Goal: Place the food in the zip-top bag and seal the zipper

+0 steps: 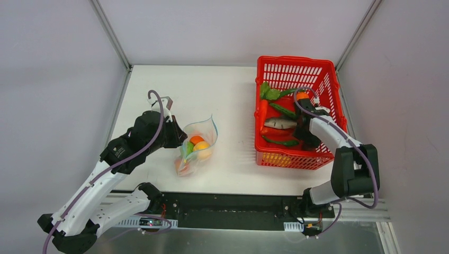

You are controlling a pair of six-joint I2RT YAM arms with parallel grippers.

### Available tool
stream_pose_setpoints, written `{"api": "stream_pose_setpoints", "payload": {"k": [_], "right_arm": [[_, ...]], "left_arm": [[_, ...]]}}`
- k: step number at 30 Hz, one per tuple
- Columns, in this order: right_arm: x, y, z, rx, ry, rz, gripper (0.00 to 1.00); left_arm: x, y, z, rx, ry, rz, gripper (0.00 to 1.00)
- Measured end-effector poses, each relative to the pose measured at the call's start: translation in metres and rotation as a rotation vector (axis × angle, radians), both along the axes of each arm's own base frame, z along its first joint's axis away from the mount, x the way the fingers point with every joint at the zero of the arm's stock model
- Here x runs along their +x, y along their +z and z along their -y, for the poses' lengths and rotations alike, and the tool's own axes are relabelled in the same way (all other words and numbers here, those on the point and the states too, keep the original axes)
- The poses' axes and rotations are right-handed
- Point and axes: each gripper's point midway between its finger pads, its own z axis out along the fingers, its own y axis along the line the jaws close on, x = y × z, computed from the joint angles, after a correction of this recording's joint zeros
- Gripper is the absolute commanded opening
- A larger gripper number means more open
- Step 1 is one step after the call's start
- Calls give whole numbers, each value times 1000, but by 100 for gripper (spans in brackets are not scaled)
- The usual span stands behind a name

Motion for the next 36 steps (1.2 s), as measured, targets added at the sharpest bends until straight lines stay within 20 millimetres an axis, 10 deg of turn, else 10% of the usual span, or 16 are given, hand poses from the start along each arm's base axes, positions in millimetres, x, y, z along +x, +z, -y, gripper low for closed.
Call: {"api": "stream_pose_setpoints", "payload": {"k": [17,27,36], "right_arm": [[7,-12,-28,105,77,-25,45],[33,63,-62,262,195,349,46],[30,86,-79,362,259,433,47]], "left_arm": [[0,-6,0,9,0,-10,0],[0,-6,0,8,1,-10,0],[1,-8,2,11,-3,-18,0]]}}
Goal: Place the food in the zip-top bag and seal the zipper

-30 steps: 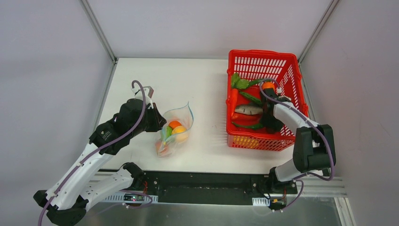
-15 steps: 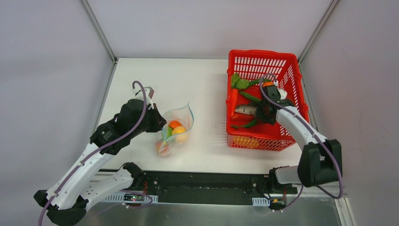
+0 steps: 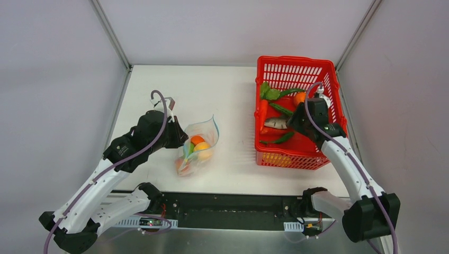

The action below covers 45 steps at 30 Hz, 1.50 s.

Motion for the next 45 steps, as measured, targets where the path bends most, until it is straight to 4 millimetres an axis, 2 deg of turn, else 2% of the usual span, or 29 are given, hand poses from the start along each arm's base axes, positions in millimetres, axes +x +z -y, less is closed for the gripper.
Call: {"api": "stream_pose_setpoints", "payload": {"k": [4,7,11,15,20,23,26,30,35,40,45], "right_arm": [[-2,28,-12,77,49,122,47],[-6,58,-19,126,85,220,47],[-7,86,-31,182,142,276,46],[-15,111,-54,288,246,330,46],[-38,165,-95,493,459,462,46],[-47,184,-113,556,559,505,46],[-59,187,-140,615,681,482,47],[-91,182,-188,668,891,379,48],[-125,177,-235,664,1077,316,48],[-133,169,-273,587,1144,282,48],[-131,149,-306,476,1150,238,52]], "left_arm": [[1,-4,2,9,-2,-14,0],[2,-4,2,10,-2,-16,0],[2,-4,2,11,-2,-16,0],[3,-4,2,12,-2,-18,0],[3,-4,2,12,-2,-17,0],[3,-4,3,9,-3,-16,0],[4,-2,5,0,-7,-10,0],[4,0,8,-10,-15,-8,0],[3,0,9,-13,-20,-11,0],[3,0,9,-16,-24,-13,0],[3,0,10,-17,-26,-14,0]]}}
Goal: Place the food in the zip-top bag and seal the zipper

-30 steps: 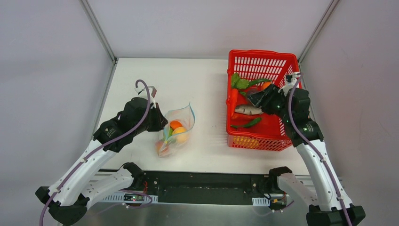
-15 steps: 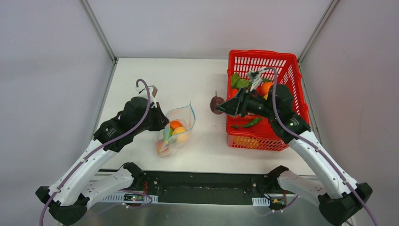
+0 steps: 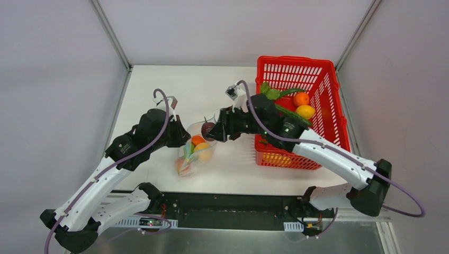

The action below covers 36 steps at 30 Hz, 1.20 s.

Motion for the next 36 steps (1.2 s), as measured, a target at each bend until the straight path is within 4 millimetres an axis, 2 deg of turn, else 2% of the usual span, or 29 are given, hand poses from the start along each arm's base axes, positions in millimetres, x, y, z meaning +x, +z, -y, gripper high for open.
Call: {"api": "stream_pose_setpoints", "payload": {"k": [3,8,13,17,25,30,34,36], "right_arm": [[7,-17,-12,-76,-39,17,53],[16,-43,-16,-182,-98,27,56],[12,-51,-19,-208,-76,18,66],[0,-48,-24,-194,-15,12,75],[-5,-39,-22,-173,2,34,76],[-2,-17,5,-119,-82,108,76],[7,6,29,-67,-197,178,79],[13,11,39,-54,-254,202,81]], "left_arm": [[0,0,0,0,0,0,0],[0,1,0,-2,0,3,0],[-2,5,-2,-16,6,14,0],[-3,8,-4,-23,13,26,0],[-3,8,-4,-29,18,23,0],[-3,8,-3,-33,21,21,0],[-3,8,-3,-33,21,20,0],[-3,8,-3,-34,22,20,0]]}}
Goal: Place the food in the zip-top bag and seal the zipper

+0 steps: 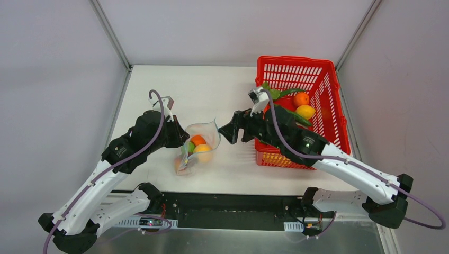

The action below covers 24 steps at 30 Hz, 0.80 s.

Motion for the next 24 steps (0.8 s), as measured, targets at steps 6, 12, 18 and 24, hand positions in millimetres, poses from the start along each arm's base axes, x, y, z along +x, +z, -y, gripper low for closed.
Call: {"api": "stream_pose_setpoints", "payload": {"k": [6,12,18,24], "right_arm": [[23,0,29,-11,-192,35,85],[39,9,70,4,-388,70,89],[52,14,120,-35,-579,110,95],[82,-14,197,-212,-866,72,97]], "left_arm": [[0,0,0,-1,1,-1,0],[0,0,0,-2,1,1,0],[-2,2,-6,3,18,16,0],[-3,1,-11,5,31,27,0]]}}
